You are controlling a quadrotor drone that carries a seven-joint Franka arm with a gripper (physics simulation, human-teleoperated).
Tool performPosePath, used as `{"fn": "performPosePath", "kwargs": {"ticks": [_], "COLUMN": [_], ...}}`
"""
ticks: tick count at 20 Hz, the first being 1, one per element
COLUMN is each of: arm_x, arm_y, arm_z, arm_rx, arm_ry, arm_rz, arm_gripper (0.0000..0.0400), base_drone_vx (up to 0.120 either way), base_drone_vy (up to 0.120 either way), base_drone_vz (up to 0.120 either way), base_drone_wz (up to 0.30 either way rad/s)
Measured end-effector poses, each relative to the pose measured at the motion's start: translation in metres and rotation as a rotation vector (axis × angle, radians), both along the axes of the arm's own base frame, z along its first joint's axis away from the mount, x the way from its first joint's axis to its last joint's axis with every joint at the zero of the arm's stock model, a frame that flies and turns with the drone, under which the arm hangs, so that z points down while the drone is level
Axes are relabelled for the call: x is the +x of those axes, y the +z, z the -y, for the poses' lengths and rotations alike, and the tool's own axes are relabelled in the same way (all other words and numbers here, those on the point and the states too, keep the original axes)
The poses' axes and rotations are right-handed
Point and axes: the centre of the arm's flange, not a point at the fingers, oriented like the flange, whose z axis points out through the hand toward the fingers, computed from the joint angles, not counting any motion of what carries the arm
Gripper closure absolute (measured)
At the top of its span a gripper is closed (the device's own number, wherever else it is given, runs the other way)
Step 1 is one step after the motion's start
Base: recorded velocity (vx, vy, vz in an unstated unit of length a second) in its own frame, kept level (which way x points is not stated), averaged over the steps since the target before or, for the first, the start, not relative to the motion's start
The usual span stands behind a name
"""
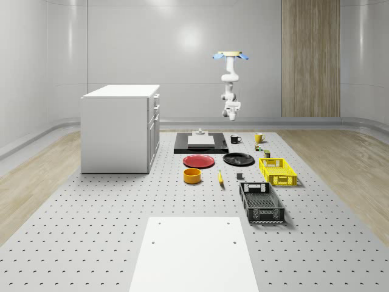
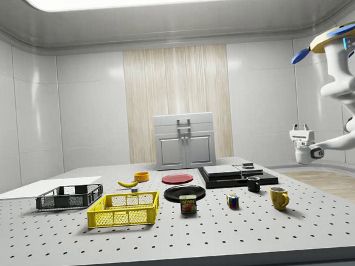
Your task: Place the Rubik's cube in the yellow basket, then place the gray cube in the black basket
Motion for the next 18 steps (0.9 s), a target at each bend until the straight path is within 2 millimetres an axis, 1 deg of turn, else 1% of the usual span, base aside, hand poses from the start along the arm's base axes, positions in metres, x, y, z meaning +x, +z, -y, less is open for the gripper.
{"fn": "performPosePath", "kwargs": {"ticks": [6,11,15,18], "arm_x": [0.0,-0.001,-0.001,-0.001], "arm_y": [0.0,-0.002,-0.009,-0.023], "arm_z": [-0.006,-0.018,-0.037,-0.059], "arm_rx": [-0.059,-0.182,-0.386,-0.648], "arm_ry": [-0.002,-0.005,-0.01,-0.017], "arm_rz": [0.005,0.008,0.011,0.012], "arm_gripper": [0.0,0.0,0.0,0.0], "base_drone_vx": [0.0,0.0,0.0,0.0], "base_drone_vy": [0.12,0.12,0.12,0.12], "base_drone_vz": [0.0,0.0,0.0,0.0], "base_drone_wz": [0.0,0.0,0.0,0.0]}}
